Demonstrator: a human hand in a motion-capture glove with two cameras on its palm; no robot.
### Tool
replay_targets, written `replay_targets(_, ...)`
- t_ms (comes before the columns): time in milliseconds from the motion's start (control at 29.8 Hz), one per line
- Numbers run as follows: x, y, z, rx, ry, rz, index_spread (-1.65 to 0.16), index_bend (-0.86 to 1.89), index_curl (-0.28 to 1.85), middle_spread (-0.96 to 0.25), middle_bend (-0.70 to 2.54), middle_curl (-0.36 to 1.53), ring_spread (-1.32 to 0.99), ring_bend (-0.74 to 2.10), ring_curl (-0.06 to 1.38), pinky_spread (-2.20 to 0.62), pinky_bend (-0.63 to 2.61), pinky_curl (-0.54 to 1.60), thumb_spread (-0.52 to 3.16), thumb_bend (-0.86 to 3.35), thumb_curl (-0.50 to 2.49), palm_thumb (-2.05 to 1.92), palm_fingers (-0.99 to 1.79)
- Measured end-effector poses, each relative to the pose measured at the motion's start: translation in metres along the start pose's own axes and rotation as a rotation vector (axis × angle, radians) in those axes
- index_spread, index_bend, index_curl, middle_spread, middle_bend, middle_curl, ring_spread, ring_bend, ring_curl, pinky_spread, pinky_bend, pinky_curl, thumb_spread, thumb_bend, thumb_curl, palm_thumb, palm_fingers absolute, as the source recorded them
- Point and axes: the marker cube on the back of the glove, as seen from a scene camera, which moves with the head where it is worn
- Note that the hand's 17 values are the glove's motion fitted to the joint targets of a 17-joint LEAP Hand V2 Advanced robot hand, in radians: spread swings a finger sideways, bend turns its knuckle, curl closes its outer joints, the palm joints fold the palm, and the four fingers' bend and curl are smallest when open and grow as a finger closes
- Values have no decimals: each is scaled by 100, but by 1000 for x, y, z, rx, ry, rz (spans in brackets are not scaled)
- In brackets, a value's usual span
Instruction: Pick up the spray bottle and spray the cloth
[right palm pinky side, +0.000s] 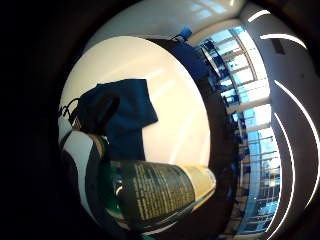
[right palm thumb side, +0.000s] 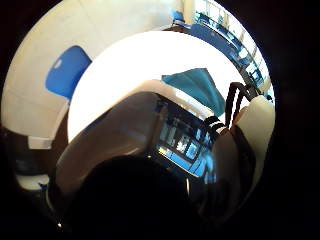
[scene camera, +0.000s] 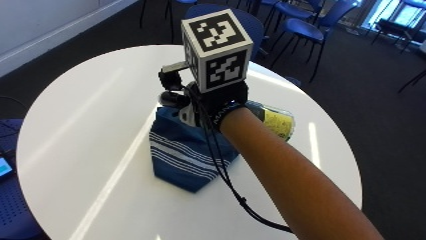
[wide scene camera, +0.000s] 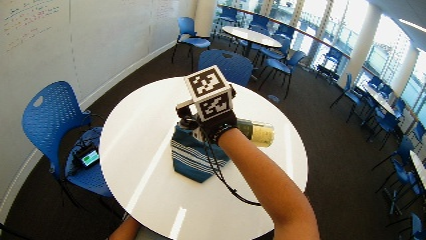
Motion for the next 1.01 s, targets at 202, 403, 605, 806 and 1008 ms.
replay_targets(202,2,2,-27,60,-341,71,-23,49,55,-21,61,49,-24,57,44,-26,37,38,33,-3,87,85,139)
replay_targets(403,9,2,-44,25,-913,156,-23,49,55,-21,61,49,-23,57,44,-26,37,38,33,-3,87,85,139)
replay_targets(605,0,6,-52,71,-1163,177,-23,49,55,-21,60,49,-23,57,44,-25,38,38,34,-3,88,86,139)
replay_targets(806,-15,-1,-65,256,-1255,172,-23,49,56,-20,60,49,-23,57,44,-25,38,39,34,-3,88,87,138)
replay_targets(1008,-44,-32,-71,374,-1289,161,-22,49,56,-20,60,49,-22,57,44,-25,38,39,34,-3,88,86,138)
